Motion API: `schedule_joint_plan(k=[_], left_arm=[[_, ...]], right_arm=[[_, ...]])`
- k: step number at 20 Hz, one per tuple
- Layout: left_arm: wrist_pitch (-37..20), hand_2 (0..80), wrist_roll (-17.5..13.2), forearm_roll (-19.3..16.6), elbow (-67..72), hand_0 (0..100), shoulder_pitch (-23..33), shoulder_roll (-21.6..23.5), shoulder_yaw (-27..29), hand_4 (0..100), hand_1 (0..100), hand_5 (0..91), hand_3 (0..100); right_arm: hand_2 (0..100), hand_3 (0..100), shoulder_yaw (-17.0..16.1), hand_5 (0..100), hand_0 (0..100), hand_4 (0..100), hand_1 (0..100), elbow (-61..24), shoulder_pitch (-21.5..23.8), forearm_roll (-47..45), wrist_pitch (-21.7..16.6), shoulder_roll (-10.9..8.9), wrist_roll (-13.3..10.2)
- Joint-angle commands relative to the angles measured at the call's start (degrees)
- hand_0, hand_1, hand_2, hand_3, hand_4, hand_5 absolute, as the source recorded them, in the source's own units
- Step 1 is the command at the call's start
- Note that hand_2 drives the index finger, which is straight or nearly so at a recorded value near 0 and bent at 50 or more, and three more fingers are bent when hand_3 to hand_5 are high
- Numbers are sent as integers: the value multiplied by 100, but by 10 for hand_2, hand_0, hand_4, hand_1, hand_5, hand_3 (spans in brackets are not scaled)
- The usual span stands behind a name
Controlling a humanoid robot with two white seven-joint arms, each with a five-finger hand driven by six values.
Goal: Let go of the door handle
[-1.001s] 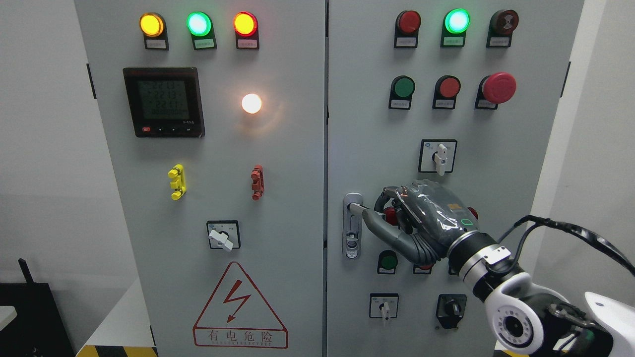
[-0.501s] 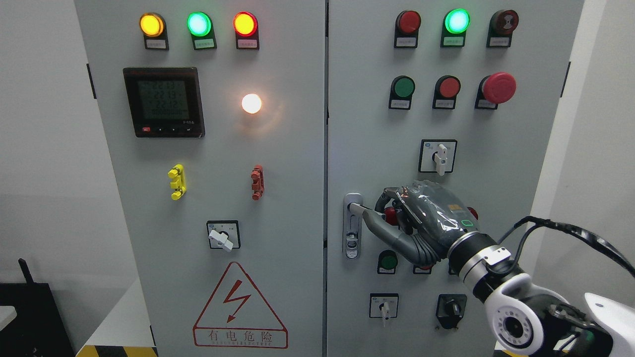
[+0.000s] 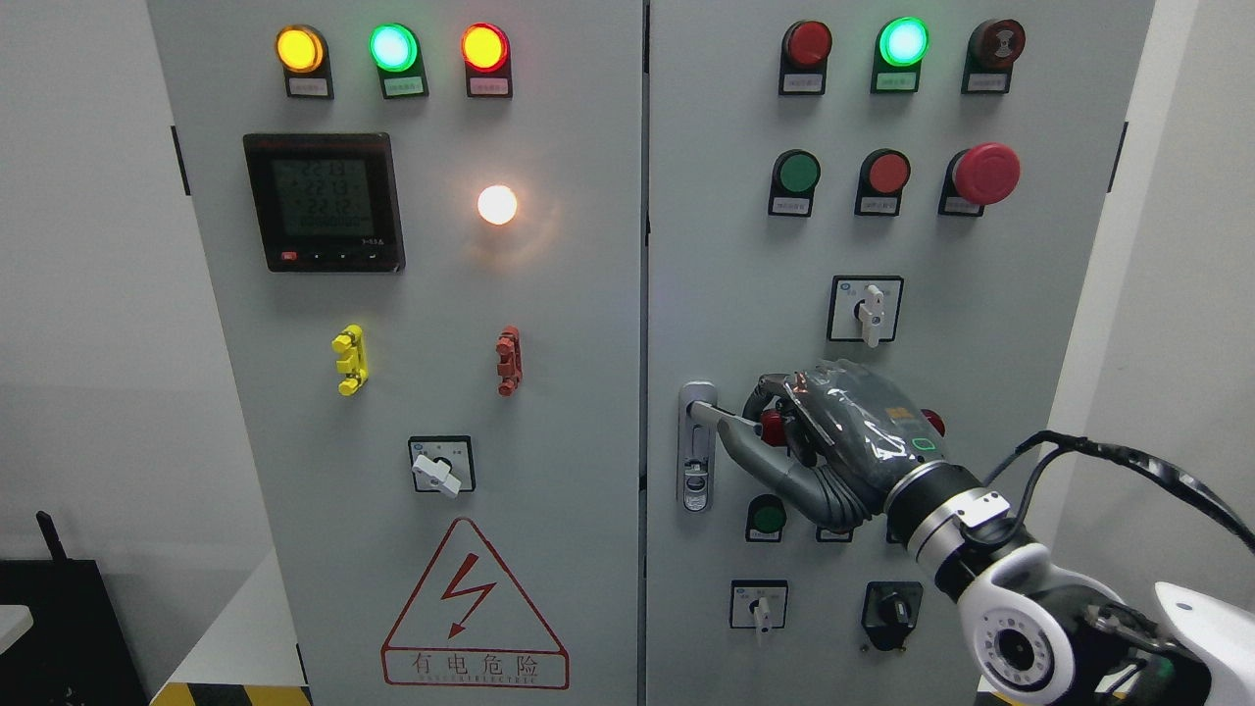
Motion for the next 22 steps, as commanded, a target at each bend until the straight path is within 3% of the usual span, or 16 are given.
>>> schedule_joint_plan(k=[1,22], left_arm=[[-3,0,5,-9,-176,120,176,0,0,0,389,0,0],[-3,0,5,0,-176,120,176,0,0,0,389,0,0]], right_arm=[[501,1000,-17,1000,428,1000,3,-7,4,8,-7,0,-3],[542,1000,-26,1000,428,1000,16,-24,39,0,-15,0,-11]])
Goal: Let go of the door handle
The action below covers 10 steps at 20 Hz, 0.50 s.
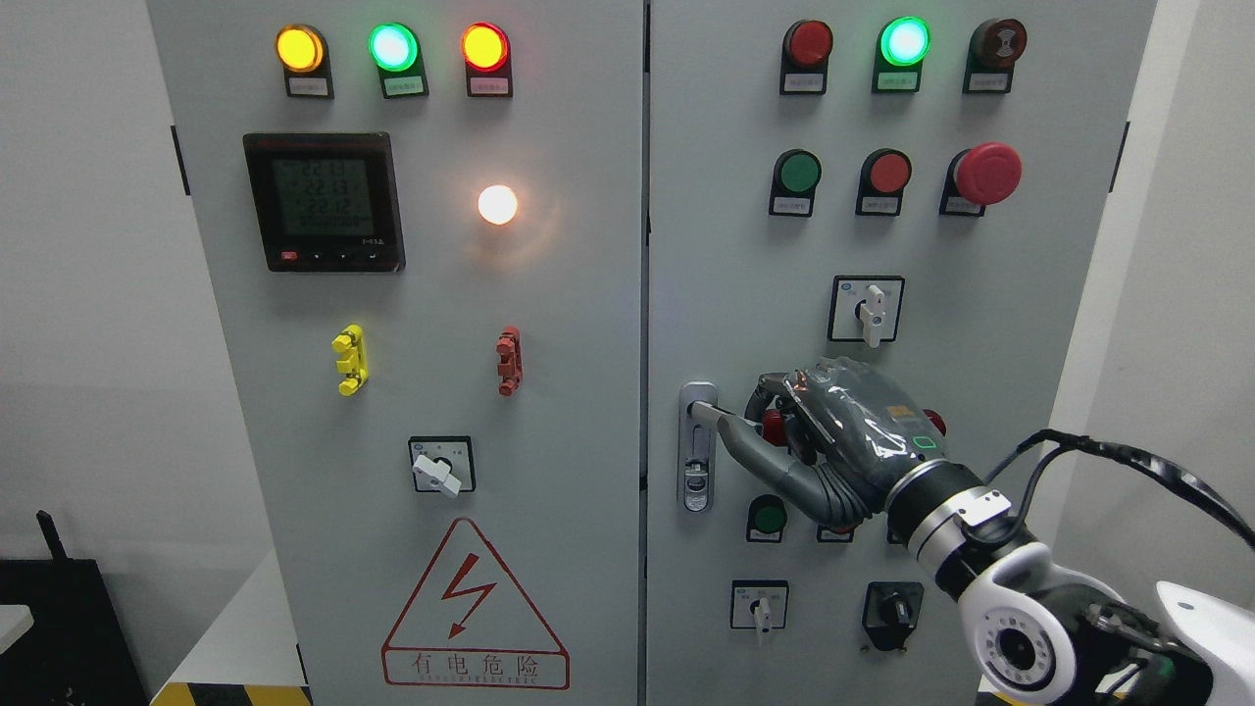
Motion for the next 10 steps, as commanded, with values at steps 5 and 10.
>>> schedule_joint_plan(k=[5,10], left_arm=[[-3,0,5,0,-176,120,176,0,0,0,389,0,0],[-3,0,5,0,-167,120,176,0,0,0,389,0,0]], right_arm=[[545,1000,-4,1000,430,1000,18,-21,25,-1,-1,0,4],[549,1000,-4,1000,433,1000,19,-21,17,8,-1,0,4]])
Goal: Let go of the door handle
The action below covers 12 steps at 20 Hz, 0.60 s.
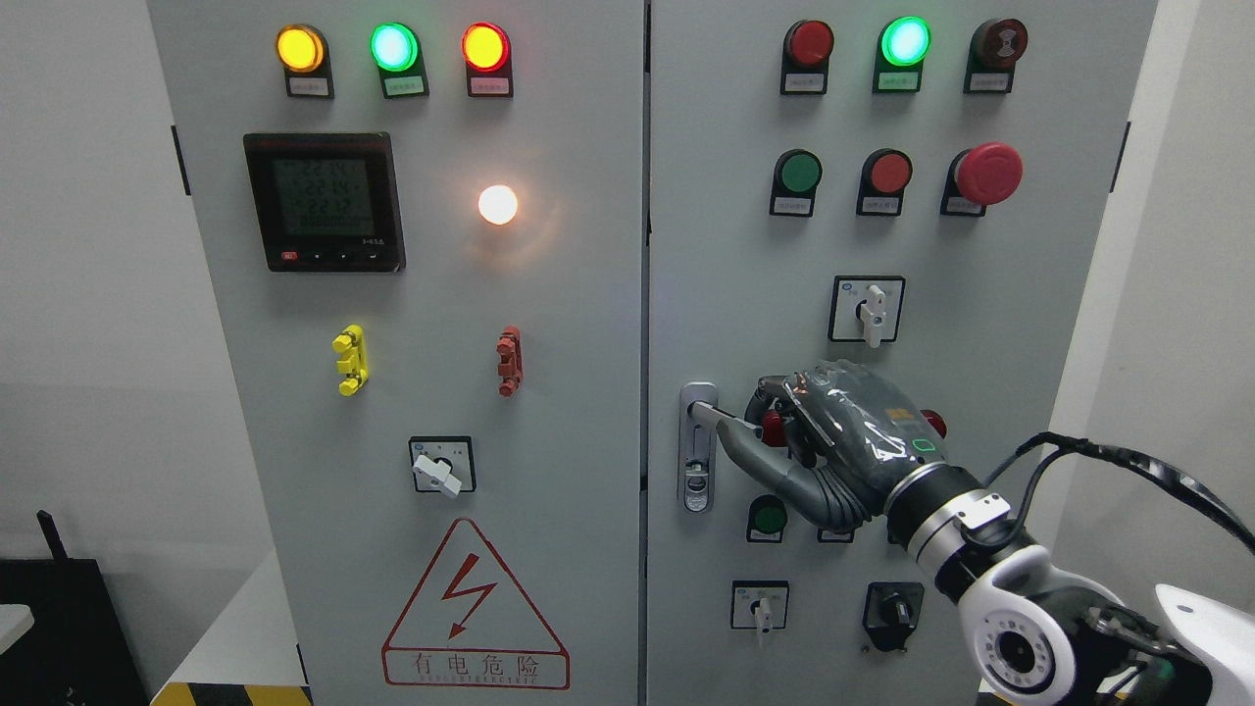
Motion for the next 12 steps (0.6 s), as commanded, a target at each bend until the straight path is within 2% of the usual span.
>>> schedule_joint_plan(k=[1,12], left_arm=[[-3,0,5,0,-176,120,176,0,0,0,389,0,0],[-3,0,5,0,-176,120,176,0,0,0,389,0,0]], right_arm=[[550,1000,-2,1000,434,1000,18,-11,-4,5,8,-1,7],[586,1000,-19,1000,440,1000,19,-11,-12,5,-1,-1,7]])
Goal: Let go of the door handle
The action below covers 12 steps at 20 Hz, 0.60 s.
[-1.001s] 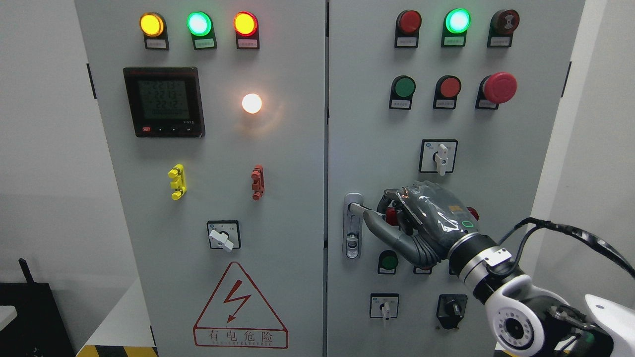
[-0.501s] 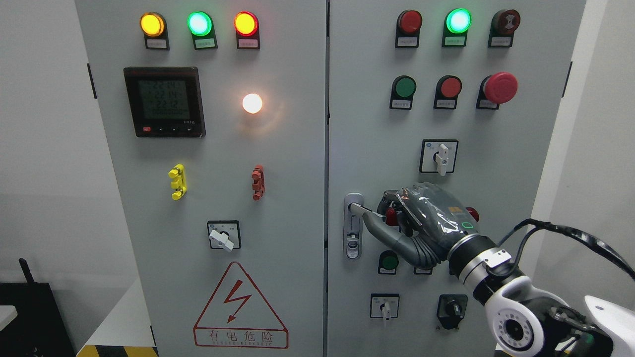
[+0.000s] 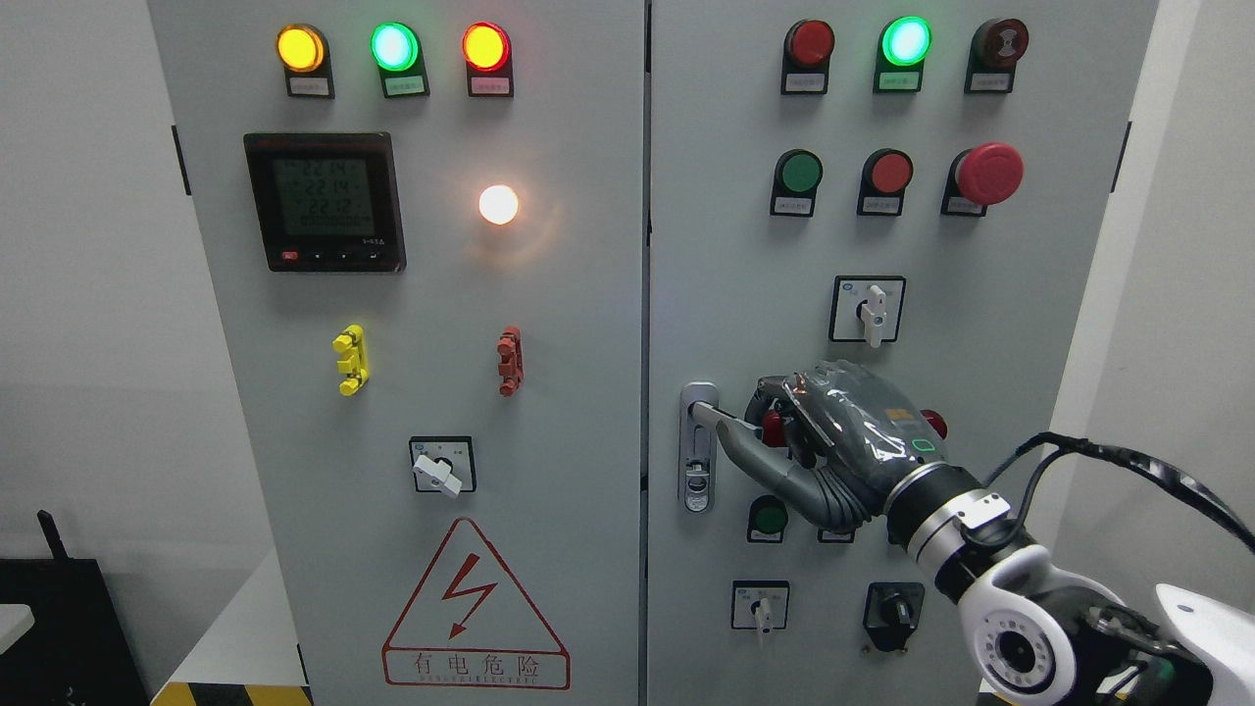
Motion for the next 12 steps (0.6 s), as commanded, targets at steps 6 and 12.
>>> schedule_joint_plan(k=[6,12], left_arm=[[-3,0,5,0,-167,120,176,0,0,0,389,0,0],[-3,0,5,0,-176,120,176,0,0,0,389,0,0]], right_arm=[[596,1000,-11,1000,443,1000,23,-5,-12,5,-1,-1,14],[602,1000,-11,1000,445,1000,26,-5,-3,-3,-1,-1,14]])
